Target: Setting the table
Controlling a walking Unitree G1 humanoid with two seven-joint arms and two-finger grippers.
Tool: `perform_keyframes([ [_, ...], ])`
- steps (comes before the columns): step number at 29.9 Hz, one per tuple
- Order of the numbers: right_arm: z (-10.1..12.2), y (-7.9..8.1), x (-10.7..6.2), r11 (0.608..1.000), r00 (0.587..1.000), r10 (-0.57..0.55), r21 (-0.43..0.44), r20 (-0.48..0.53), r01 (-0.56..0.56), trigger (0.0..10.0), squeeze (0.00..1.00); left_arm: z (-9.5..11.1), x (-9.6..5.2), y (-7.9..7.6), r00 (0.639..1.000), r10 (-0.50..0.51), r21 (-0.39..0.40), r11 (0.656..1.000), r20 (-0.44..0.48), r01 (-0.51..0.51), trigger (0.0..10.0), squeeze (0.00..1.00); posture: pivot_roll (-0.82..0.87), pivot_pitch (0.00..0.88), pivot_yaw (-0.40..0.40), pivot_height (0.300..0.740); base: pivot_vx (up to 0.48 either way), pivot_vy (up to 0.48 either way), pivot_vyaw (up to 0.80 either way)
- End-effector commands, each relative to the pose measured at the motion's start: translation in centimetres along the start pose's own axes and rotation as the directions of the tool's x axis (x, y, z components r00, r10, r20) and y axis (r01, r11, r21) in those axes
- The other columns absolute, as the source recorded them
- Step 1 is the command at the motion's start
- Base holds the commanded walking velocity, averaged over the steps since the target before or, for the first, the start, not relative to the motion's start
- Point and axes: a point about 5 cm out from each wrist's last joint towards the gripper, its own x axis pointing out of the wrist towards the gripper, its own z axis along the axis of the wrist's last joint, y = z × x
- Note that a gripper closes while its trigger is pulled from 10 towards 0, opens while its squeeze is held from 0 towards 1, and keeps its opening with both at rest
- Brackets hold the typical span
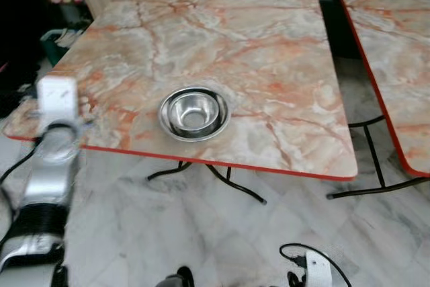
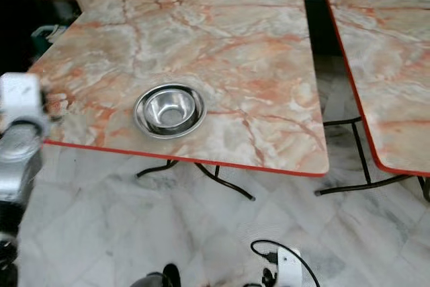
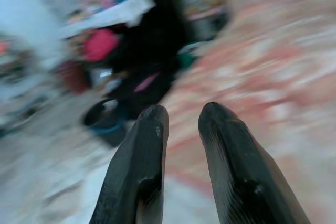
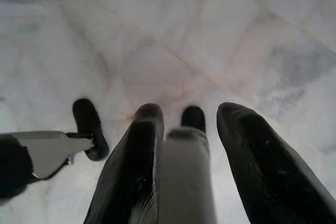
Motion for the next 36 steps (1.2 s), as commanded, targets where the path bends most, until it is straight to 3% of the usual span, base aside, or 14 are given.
perform_keyframes([
  [1, -0.3, 0.2, 0.0, 1.000, 1.000, -0.009, 0.028, -0.009, 0.009, 10.0, 0.00, -2.6, -0.4, 3.1, 0.988, 0.141, 0.057, 0.989, -0.058, -0.138, 10.0, 0.00, -0.03, 0.061, 0.082, 0.740, 0.000, 0.000, 0.00],
  [4, -0.2, 0.2, 0.0, 1.000, 1.000, -0.008, 0.028, -0.006, 0.008, 10.0, 0.00, -3.2, -0.6, 3.6, 0.984, 0.166, 0.077, 0.984, -0.069, -0.160, 10.0, 0.00, -0.03, 0.061, 0.082, 0.740, 0.000, 0.000, 0.00],
  [7, -0.1, 0.3, 0.0, 0.999, 1.000, -0.009, 0.034, 0.004, 0.009, 10.0, 0.00, -6.2, -1.4, 5.7, 0.958, 0.241, 0.144, 0.965, -0.154, -0.219, 10.0, 0.00, -0.03, 0.055, 0.095, 0.740, 0.000, 0.000, 0.00],
  [8, -0.3, 0.3, -0.1, 0.999, 1.000, -0.009, 0.039, 0.007, 0.009, 10.0, 0.00, -8.8, -2.5, 6.6, 0.932, 0.261, 0.169, 0.960, -0.253, -0.223, 10.0, 0.00, -0.03, 0.054, 0.098, 0.740, 0.000, 0.000, 0.00],
  [11, -0.7, 0.3, -0.1, 0.999, 1.000, -0.008, 0.038, 0.005, 0.008, 10.0, 0.00, -12.2, -4.1, 5.9, 0.894, 0.180, 0.152, 0.980, -0.410, -0.128, 10.0, 0.00, -0.04, 0.052, 0.101, 0.740, 0.000, 0.000, 0.00],
  [13, -0.8, 0.4, -0.2, 0.999, 1.000, -0.007, 0.038, 0.004, 0.007, 10.0, 0.00, -12.9, -4.6, 5.6, 0.882, 0.152, 0.137, 0.986, -0.445, -0.101, 10.0, 0.00, -0.04, 0.052, 0.101, 0.740, 0.000, 0.000, 0.00],
  [16, -1.2, 0.3, -0.3, 0.999, 1.000, -0.007, 0.035, -0.001, 0.007, 10.0, 0.00, -16.3, -7.7, 2.1, 0.799, -0.084, 0.064, 0.986, -0.595, 0.152, 10.0, 0.00, -0.06, 0.059, 0.098, 0.740, 0.000, 0.000, 0.00],
  [17, -1.2, 0.3, -0.3, 0.999, 1.000, -0.007, 0.035, -0.001, 0.007, 10.0, 0.00, -16.3, -7.7, 2.1, 0.799, -0.084, 0.064, 0.986, -0.595, 0.152, 10.0, 0.00, -0.06, 0.059, 0.098, 0.740, 0.000, 0.000, 0.00],
  [19, -1.3, 0.1, -0.3, 0.999, 1.000, -0.012, 0.033, 0.003, 0.012, 10.0, 0.00, -18.3, -10.9, -1.3, 0.694, -0.246, -0.018, 0.948, -0.676, 0.318, 10.0, 0.00, -0.07, 0.064, 0.090, 0.740, 0.000, 0.000, 0.00],
  [22, -1.0, -0.1, -0.3, 1.000, 1.000, -0.015, 0.027, 0.012, 0.015, 10.0, 0.00, -19.6, -13.9, -4.7, 0.574, -0.383, -0.122, 0.890, -0.724, 0.440, 10.0, 0.00, -0.09, 0.065, 0.086, 0.740, 0.000, 0.000, 0.00],
  [23, -1.0, -0.1, -0.3, 1.000, 1.000, -0.015, 0.027, 0.012, 0.015, 10.0, 0.00, -19.6, -13.9, -4.7, 0.574, -0.383, -0.122, 0.890, -0.724, 0.440, 10.0, 0.00, -0.09, 0.065, 0.086, 0.740, 0.000, 0.000, 0.00],
  [26, -0.4, -0.2, -0.2, 0.999, 0.999, -0.023, 0.030, 0.033, 0.022, 10.0, 0.00, -19.9, -15.5, -6.7, 0.518, -0.444, -0.173, 0.855, -0.731, 0.488, 10.0, 0.00, -0.11, 0.064, 0.090, 0.740, 0.000, 0.000, 0.00],
  [32, 0.2, 0.0, -0.1, 0.999, 0.998, -0.024, 0.033, 0.053, 0.022, 10.0, 0.00, -19.5, -16.1, -8.7, 0.476, -0.498, -0.232, 0.827, -0.724, 0.513, 10.0, 0.00, -0.10, 0.086, 0.087, 0.740, 0.000, 0.000, 0.00],
  [36, 0.3, 0.3, 0.0, 0.999, 0.998, -0.019, 0.033, 0.054, 0.017, 10.0, 0.00, -19.5, -16.3, -9.0, 0.469, -0.504, -0.234, 0.821, -0.725, 0.521, 10.0, 0.00, -0.09, 0.094, 0.084, 0.740, 0.000, 0.000, 0.00],
])
